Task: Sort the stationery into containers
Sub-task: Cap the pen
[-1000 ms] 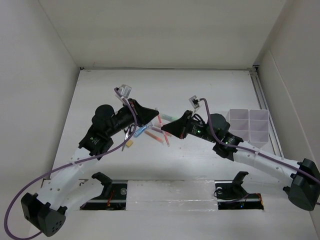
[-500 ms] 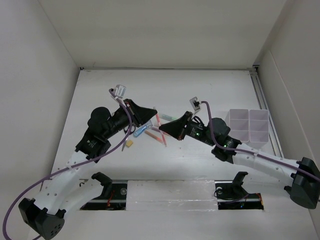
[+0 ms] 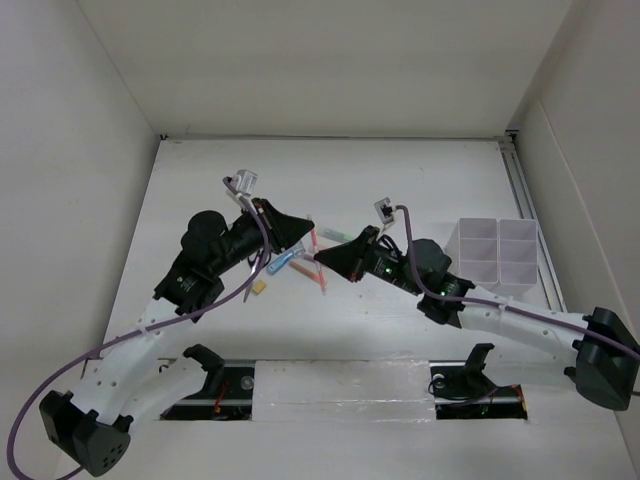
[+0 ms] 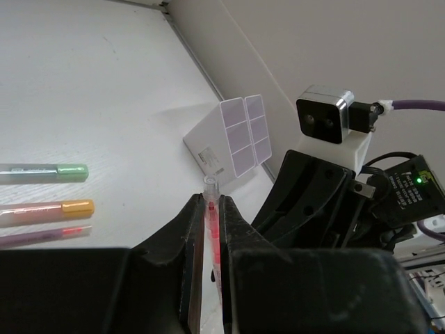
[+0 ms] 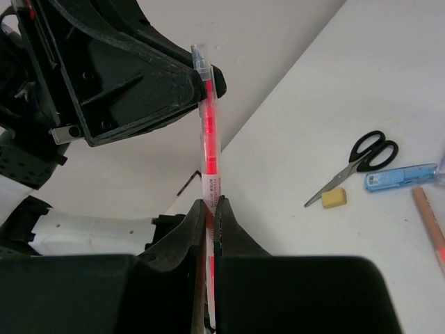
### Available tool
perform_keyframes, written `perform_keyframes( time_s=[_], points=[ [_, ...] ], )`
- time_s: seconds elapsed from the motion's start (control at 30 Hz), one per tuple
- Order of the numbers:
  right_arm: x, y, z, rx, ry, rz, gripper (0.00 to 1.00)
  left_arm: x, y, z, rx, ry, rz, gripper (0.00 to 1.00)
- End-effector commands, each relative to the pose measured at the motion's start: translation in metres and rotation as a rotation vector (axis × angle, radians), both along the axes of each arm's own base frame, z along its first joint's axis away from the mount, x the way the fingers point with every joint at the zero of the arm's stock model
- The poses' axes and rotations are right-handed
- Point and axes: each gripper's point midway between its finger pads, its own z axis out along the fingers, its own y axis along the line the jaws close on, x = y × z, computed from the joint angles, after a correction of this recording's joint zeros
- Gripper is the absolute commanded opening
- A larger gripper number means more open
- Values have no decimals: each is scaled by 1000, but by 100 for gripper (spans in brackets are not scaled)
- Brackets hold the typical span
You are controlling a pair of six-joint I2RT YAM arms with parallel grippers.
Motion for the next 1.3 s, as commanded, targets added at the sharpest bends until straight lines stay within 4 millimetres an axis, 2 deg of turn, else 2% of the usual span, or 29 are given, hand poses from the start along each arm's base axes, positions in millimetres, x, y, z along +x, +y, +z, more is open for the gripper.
perform_keyframes(
  time_s=[0.0,0.07,0.1,0.13,0.17,0.27,0.53,0.63,0.87,0.97,1.03,1.1,1.13,1.27],
  points=[
    [10,-7,71,157,-154,-65,0,-15,-5,-12,76,25,-86,0],
    [13,-4,63,126,-161,-69,0,-16,-8,-16,85,28,-110,0],
    [11,-2,69,117,-173,-55,0,-18,-9,-14,89,21,-121,0],
    [10,-1,66,99,-180,-44,0,-18,-8,-12,101,5,-123,0],
    [10,-1,70,100,-196,-46,0,-18,-9,-17,115,15,-134,0],
    [8,-1,64,72,-189,-38,0,-19,-7,-15,145,-7,-138,0],
    [-1,-3,71,39,-218,2,0,-23,-5,-27,224,-28,-172,0],
    [-3,-2,65,14,-202,16,0,-25,-5,-29,235,-29,-185,0],
    [-7,-13,78,36,-214,-5,0,-28,-4,-39,239,-18,-196,0],
    [-2,-17,73,36,-206,-41,0,-31,-6,-39,205,5,-200,0],
    [-4,-20,83,73,-233,-44,0,-32,-6,-24,160,-22,-191,0],
    [-5,-22,82,78,-236,-45,0,-32,-8,-27,129,19,-187,0],
    [-6,-22,82,89,-244,-46,0,-33,-8,-20,106,2,-184,0],
    [-9,-24,79,103,-256,-38,0,-29,-4,-11,67,20,-129,0]
  ],
)
